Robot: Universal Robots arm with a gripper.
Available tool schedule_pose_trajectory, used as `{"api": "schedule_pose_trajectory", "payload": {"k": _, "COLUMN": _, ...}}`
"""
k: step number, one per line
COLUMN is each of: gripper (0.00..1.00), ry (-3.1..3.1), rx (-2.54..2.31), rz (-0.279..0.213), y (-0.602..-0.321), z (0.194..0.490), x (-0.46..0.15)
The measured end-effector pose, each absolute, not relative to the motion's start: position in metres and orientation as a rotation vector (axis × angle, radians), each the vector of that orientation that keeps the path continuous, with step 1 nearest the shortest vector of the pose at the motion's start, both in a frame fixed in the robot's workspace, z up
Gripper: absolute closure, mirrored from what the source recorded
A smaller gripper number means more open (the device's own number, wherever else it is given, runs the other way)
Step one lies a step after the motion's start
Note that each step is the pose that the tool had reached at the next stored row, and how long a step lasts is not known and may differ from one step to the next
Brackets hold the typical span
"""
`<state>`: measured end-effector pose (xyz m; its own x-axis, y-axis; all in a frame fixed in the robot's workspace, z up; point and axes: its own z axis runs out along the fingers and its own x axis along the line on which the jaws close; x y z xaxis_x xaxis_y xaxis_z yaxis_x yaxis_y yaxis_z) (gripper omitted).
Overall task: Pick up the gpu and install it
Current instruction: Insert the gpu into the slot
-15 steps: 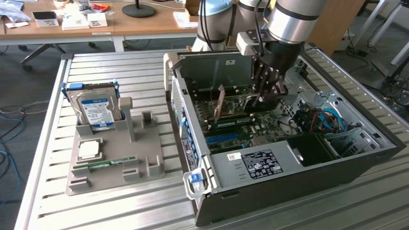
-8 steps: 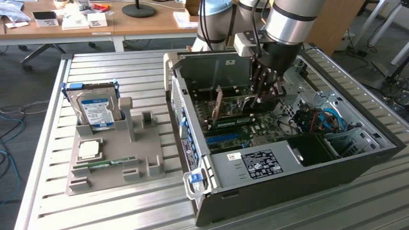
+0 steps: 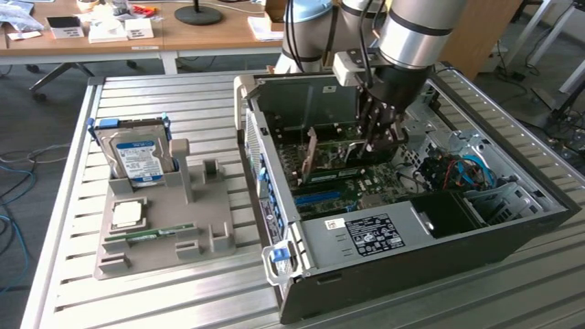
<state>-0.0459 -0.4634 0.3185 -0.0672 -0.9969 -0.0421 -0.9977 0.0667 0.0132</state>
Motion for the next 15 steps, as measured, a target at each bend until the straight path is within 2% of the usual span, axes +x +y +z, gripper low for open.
{"api": "schedule_pose_trajectory", "payload": {"k": 15, "gripper": 0.73, "ry": 2.278, "rx": -2.131, "rz": 0.06, "y": -0.4663, "z": 0.3103, "x": -0.0558}}
